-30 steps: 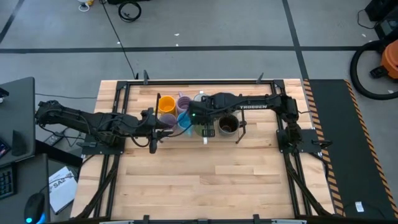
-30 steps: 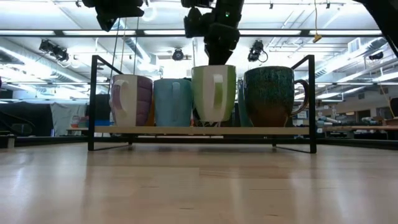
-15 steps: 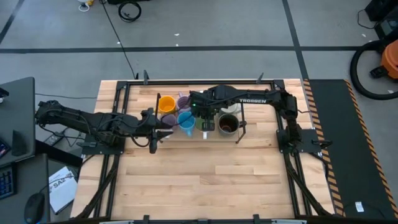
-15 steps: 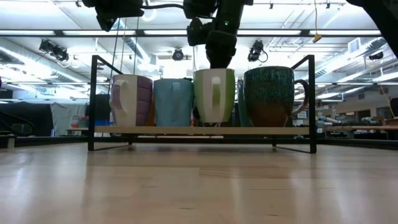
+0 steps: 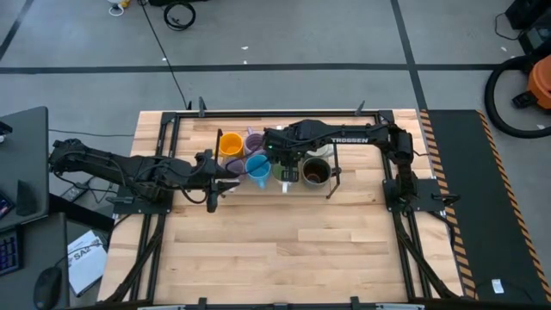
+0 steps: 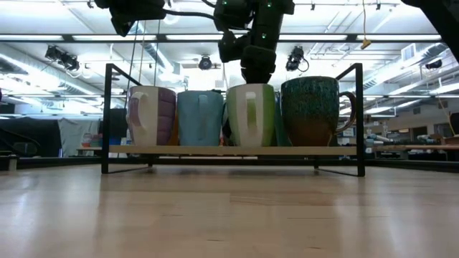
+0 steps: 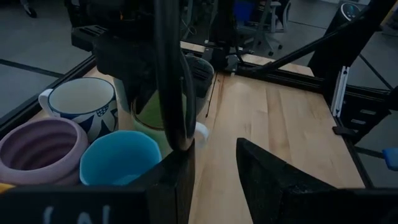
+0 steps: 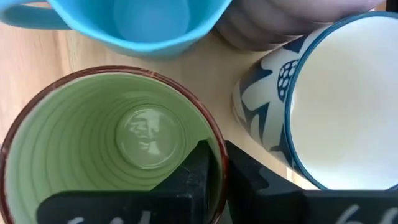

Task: Place coffee mugs
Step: Put the green mug on the shelf, then return to Home Position

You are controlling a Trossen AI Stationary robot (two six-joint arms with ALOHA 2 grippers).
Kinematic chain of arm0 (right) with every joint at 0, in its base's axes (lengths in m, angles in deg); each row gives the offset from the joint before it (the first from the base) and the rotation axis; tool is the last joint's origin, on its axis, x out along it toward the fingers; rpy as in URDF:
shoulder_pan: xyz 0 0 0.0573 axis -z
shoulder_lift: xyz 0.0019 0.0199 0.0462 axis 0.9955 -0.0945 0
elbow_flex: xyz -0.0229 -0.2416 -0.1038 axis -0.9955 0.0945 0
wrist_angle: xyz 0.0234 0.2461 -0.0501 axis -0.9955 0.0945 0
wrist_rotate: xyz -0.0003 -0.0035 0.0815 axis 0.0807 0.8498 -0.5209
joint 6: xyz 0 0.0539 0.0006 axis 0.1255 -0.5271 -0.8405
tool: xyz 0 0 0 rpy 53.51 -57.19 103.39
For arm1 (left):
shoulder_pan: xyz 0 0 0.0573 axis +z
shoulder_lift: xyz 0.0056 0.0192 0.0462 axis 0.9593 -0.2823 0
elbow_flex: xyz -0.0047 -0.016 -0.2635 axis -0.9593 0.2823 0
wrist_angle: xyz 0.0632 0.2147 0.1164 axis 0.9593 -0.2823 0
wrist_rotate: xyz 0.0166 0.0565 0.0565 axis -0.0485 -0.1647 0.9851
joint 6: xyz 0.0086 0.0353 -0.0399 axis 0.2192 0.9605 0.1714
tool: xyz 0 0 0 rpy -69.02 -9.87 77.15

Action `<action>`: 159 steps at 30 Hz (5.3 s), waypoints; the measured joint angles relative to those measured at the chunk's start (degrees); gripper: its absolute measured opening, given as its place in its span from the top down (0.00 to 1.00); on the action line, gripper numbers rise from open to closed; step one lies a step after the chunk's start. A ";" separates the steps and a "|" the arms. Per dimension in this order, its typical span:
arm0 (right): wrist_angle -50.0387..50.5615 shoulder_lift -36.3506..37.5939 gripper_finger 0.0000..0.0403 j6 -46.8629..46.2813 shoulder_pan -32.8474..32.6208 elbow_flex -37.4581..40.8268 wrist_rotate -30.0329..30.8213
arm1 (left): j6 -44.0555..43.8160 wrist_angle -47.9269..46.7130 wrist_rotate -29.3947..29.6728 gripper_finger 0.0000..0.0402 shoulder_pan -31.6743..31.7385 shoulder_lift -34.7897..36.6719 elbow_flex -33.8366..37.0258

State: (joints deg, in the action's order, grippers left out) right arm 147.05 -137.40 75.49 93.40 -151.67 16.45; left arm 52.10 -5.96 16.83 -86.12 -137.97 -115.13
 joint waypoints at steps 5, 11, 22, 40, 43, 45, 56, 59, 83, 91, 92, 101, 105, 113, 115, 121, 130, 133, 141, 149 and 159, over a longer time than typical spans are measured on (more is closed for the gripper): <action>-0.59 -0.39 0.85 -0.42 -0.02 0.25 -0.06 | -0.02 -0.04 -0.07 0.69 0.00 0.00 0.01; -0.26 -0.06 0.75 -0.44 -0.04 0.30 -0.11 | -0.02 0.02 -0.01 0.69 0.00 0.00 0.00; 0.03 6.23 0.64 -1.31 -0.13 0.23 1.53 | 4.99 0.12 0.67 0.69 0.02 0.00 0.01; -22.38 43.90 0.64 -9.83 -6.15 32.23 16.13 | 12.62 20.34 3.01 0.69 -0.95 17.19 19.97; -29.77 50.76 0.64 -9.39 -7.57 39.54 18.92 | 14.01 21.91 2.99 0.69 -0.95 22.13 23.35; -34.95 55.17 0.64 -7.31 -8.24 44.17 20.24 | 14.04 22.35 3.00 0.69 -0.94 25.38 25.76; -59.73 79.89 0.64 -1.71 -5.72 68.53 22.16 | 23.14 20.74 7.23 0.69 -0.94 41.95 32.54; -64.09 85.95 0.64 -1.49 -4.98 75.12 21.73 | 24.73 19.57 9.11 0.69 -0.77 45.58 33.85; -71.93 114.14 0.64 -9.50 -4.20 97.91 21.59 | 15.30 8.24 4.68 0.69 -0.87 51.49 35.44; -72.03 113.44 0.64 -21.94 -4.20 102.86 21.86 | 15.25 5.37 3.37 0.69 -0.87 51.39 35.39; -70.84 113.45 0.64 -22.75 -4.20 102.96 21.82 | 15.28 4.53 3.39 0.69 -0.87 51.34 35.41; -68.47 113.39 0.64 -20.59 -4.20 102.94 17.47 | 6.45 5.25 3.35 0.69 -0.85 50.88 35.39; -68.66 113.40 0.64 -20.55 -4.20 102.94 17.49 | 6.45 5.25 3.37 0.69 -0.85 50.88 35.39; -68.67 113.39 0.64 -20.41 -4.20 102.94 17.49 | 6.49 5.25 3.37 0.69 -0.83 50.88 35.39; -68.67 113.39 0.64 -20.41 -4.20 102.94 17.49 | 6.49 5.25 3.37 0.69 -0.85 50.88 35.39; -68.67 113.39 0.64 -20.41 -4.20 102.94 17.49 | 6.51 5.25 3.37 0.69 -0.85 50.88 35.39; -68.67 113.39 0.64 -20.41 -4.20 102.94 17.49 | 6.59 5.27 3.41 0.69 -0.95 50.87 35.39; -68.67 113.39 0.64 -20.41 -4.20 102.94 17.49 | 6.62 5.12 3.46 0.69 -1.38 50.86 35.39; -68.67 113.39 0.64 -20.41 -4.19 102.94 17.49 | 6.60 5.40 3.58 0.69 -1.33 50.86 35.37; -68.67 113.39 0.64 -20.41 -4.20 102.94 17.49 | 6.60 5.34 3.58 0.69 -1.33 50.86 35.37; -68.66 113.40 0.64 -20.41 -4.18 102.94 17.49 | 6.58 5.31 3.58 0.69 -1.36 50.86 35.37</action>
State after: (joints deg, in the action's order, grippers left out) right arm 78.39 -24.00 55.07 89.22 -48.73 33.94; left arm 58.67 -0.66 20.41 -87.47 -87.11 -79.76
